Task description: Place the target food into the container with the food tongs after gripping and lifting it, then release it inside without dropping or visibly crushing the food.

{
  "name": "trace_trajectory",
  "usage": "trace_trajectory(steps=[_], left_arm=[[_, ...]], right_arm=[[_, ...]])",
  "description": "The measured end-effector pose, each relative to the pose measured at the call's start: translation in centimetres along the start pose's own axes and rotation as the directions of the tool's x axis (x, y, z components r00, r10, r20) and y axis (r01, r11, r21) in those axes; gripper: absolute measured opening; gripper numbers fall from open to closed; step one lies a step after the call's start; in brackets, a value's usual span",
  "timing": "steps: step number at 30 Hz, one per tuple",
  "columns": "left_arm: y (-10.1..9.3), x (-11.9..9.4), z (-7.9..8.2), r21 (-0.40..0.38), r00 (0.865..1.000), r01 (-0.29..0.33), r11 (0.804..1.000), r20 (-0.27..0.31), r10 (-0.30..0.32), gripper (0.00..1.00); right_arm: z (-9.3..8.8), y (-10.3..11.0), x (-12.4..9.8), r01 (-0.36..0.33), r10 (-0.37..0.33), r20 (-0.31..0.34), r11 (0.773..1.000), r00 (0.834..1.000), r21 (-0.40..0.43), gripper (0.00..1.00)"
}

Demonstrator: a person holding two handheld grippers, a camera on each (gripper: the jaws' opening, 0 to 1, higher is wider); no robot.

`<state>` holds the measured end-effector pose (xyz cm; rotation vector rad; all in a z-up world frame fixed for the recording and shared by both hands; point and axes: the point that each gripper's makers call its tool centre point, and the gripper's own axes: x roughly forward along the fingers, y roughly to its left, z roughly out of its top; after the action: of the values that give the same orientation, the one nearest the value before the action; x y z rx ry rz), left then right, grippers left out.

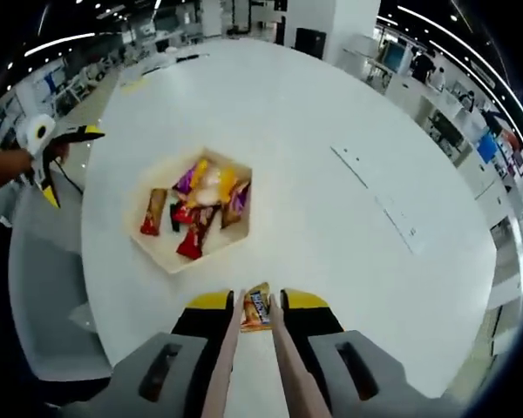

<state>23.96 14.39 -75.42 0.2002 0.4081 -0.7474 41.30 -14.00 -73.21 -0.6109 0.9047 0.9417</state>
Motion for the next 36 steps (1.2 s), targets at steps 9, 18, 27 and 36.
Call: trace_trajectory(steps=[9,18,27,36], left_arm=[[0.1,-0.1,0.0,0.002,1.0,-0.008,1.0,0.0,0.008,0.99],[0.2,-0.2,0.0,-0.001,1.0,-0.012,1.0,0.001,0.012,0.98],[0.4,-0.2,0.1,-0.01,1.0,-0.015,1.0,0.005,0.015,0.98],[0.3,-0.2,0.2,-0.011,1.0,-0.015,1.0,0.008,0.015,0.98]], right_arm=[[1.1,1.0,0.2,-0.012,0.012,0.01,1.0,1.0,-0.017,0.2],[2.7,1.8,0.8,-0.027,0.028,0.022,0.998,0.999,-0.054,0.2],[3.8,2.5,1.3,-0.038,0.04,0.023,0.996,0.999,-0.079,0.2],[5.3,3.5,1.7,-0.051,0.055,0.033,0.994,0.998,-0.1,0.21]])
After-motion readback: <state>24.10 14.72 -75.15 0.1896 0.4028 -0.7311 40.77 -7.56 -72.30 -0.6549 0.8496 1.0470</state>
